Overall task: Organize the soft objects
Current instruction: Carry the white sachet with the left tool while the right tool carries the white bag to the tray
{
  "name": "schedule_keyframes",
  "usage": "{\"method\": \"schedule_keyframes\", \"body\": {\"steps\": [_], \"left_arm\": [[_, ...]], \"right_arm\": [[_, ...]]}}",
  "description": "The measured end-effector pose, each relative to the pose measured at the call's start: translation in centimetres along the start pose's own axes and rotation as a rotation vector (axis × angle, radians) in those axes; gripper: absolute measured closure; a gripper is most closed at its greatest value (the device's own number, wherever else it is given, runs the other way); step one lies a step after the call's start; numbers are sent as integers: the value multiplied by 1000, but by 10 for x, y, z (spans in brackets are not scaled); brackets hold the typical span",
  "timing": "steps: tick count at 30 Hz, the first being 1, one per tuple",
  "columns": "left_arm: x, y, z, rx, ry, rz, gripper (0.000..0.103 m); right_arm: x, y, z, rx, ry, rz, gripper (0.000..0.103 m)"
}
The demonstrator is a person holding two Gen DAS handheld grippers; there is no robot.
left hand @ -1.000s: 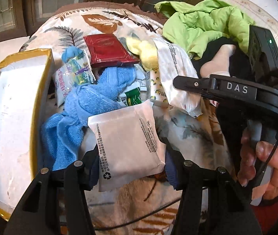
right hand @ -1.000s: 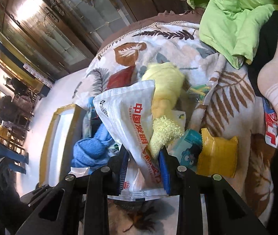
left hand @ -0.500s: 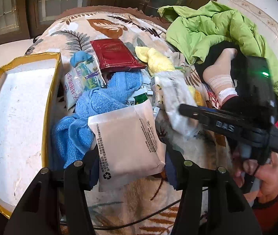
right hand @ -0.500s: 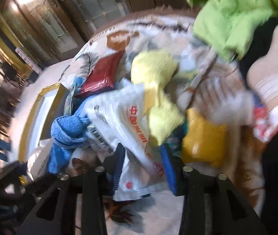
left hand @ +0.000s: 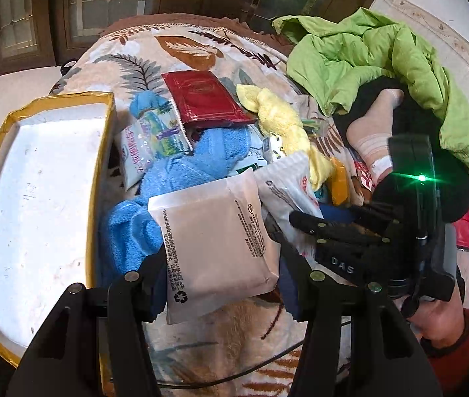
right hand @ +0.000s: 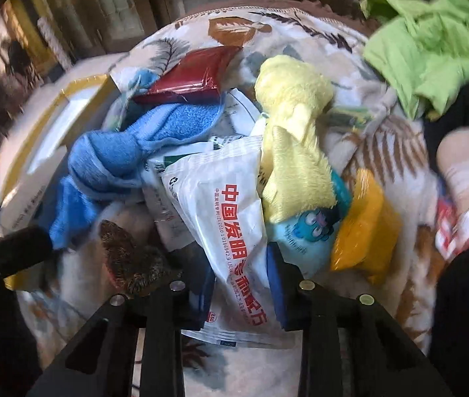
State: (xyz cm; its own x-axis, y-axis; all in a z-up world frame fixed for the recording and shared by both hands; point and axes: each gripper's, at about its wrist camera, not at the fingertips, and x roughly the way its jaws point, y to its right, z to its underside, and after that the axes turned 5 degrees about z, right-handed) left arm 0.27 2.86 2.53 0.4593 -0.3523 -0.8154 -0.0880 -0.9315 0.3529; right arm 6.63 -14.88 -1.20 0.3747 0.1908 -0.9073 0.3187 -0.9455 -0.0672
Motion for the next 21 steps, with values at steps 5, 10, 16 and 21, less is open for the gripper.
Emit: {"method": "schedule_keyframes", "body": {"steps": [5, 10, 16, 21], "left_arm": [[-15, -8, 0, 0, 23, -5, 50], [-37, -29, -7, -33, 66, -13, 50], [-56, -81, -23, -63, 109, -125, 49], [-47, -140, -39, -79, 105, -214, 49]], "right_arm": [[-45, 1, 2, 66, 63, -148, 73], [-64, -24, -23, 85, 93, -296, 73], [-35, -95, -78, 76, 54, -414, 73], [8, -159, -118, 75, 4, -411, 73]]}}
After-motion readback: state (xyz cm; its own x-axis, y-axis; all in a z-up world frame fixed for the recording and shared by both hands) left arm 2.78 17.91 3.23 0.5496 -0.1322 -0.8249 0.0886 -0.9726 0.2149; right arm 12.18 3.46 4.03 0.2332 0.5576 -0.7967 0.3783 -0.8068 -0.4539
